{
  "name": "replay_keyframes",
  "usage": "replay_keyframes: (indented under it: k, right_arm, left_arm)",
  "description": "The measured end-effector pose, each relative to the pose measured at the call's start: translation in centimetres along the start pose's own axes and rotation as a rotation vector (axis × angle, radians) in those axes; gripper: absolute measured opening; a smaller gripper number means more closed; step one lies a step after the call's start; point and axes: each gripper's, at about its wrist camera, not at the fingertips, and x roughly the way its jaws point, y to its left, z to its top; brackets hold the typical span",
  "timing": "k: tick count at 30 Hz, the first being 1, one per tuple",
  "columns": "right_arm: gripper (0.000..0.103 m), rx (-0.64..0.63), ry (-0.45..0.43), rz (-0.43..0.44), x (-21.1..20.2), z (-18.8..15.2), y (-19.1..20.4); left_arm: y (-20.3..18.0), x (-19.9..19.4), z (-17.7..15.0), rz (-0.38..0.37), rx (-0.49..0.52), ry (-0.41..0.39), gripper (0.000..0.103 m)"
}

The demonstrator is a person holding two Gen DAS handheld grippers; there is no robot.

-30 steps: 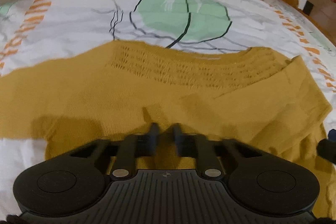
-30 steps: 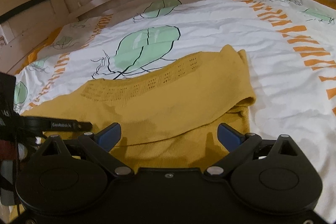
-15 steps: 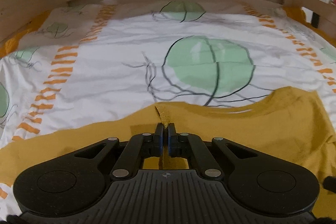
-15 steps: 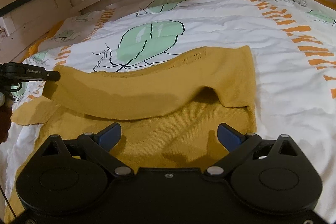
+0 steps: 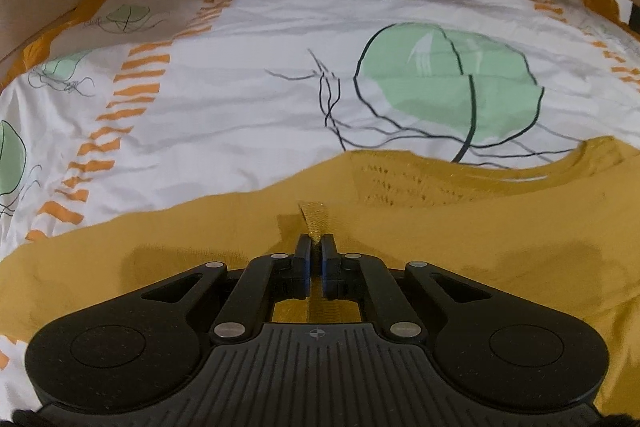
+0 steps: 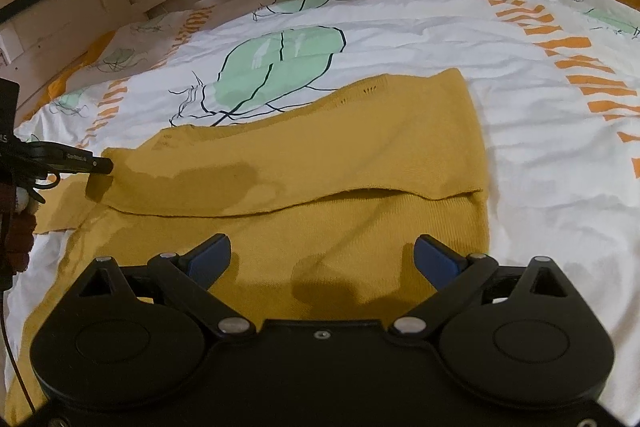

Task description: Fold small clothes

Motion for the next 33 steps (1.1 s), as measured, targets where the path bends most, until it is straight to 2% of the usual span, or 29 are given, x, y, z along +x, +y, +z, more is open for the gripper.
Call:
replay_keyframes:
  k: [4,8,13,19,23,33]
  right_arm:
    - [0.099,0.003,0.01,-0.004,0.2,-0.1,-0.1]
    - [0.099,0.004,0.015,-0.002,0.3,-0.1,-0.1]
    - [0.099,0.009,0.014,0.023,0.4,-0.2,-0.2]
    - [0.1,-0.002,0.008,0.049,0.5,-0.4,-0.1]
    - [0.1,-0.022,0.007,0.052,0.7,-0.5,0.1]
    - [0.102,-0.072,0.024,-0.01,1.3,-1.2,0.5]
  left_arm:
    - [0.7,1.0,-0.2,0.033,-0.024,0.022,0.006]
    - [1.8,2.0,-0.8,0.025,-0.058,0.063,0.011]
    - [3.2,1.7,-1.5,-0.034,-0.105,0.042,0.026]
    - [5.0,1.0,-2.2,-0.113,-0.175,0.031,0.034]
    - [6.0,0.0,-2.7,-0.116,-0.199,0.017,0.044]
    - [10.9,-3.2,-4.5,-0.076,-0.265,-0.007,0.048]
